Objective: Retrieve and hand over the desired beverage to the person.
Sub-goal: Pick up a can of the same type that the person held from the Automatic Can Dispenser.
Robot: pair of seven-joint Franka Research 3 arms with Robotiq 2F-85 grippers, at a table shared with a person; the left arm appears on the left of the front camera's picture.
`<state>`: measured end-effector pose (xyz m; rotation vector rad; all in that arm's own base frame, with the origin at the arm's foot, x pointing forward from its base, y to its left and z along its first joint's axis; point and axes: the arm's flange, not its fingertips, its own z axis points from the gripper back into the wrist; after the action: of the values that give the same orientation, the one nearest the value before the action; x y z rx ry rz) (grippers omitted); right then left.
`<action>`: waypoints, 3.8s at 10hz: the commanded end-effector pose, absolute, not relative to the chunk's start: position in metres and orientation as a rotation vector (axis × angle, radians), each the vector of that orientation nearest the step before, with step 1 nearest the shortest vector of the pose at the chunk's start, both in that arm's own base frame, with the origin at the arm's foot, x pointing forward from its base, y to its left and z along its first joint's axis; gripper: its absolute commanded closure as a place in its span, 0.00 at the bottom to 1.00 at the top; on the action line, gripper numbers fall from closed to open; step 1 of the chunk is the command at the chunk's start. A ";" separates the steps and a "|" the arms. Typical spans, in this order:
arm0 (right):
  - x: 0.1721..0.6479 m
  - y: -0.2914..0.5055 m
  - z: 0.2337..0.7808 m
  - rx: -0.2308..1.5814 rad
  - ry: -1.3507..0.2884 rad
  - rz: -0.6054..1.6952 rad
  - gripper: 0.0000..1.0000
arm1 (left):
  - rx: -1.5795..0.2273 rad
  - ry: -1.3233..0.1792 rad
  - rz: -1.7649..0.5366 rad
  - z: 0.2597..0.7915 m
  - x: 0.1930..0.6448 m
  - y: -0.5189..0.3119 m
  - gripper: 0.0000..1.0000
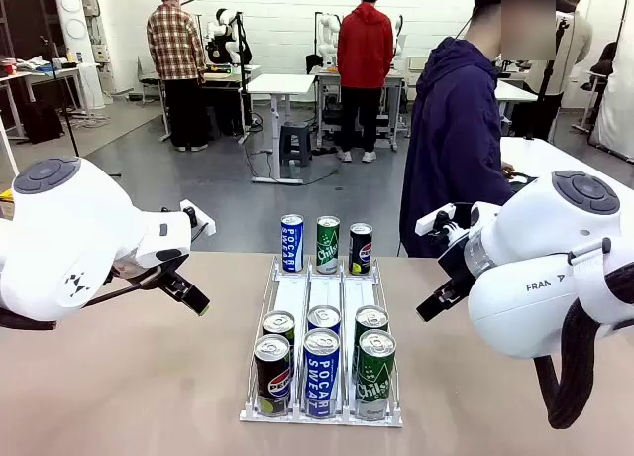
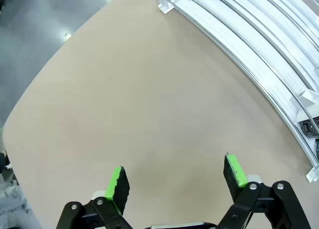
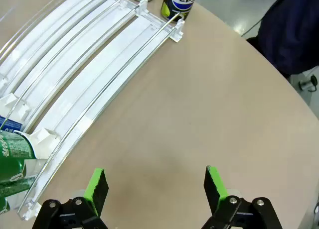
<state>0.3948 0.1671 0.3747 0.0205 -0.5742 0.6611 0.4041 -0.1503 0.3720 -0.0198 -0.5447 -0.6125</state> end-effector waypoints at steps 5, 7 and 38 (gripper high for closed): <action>0.395 0.167 0.375 0.020 -0.574 0.661 0.00 | -0.020 -0.545 -0.613 0.372 0.404 -0.150 0.00; 0.395 0.167 0.375 0.020 -0.574 0.661 0.00 | -0.020 -0.545 -0.613 0.372 0.404 -0.150 0.00; 0.291 -0.084 0.635 0.635 -0.798 0.366 0.00 | -0.709 -0.550 -0.429 0.658 0.395 0.052 0.00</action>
<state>0.2866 -0.0868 0.6373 0.5995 -0.7989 0.3458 0.3933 0.0518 0.6559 -0.6969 -0.5468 -0.4154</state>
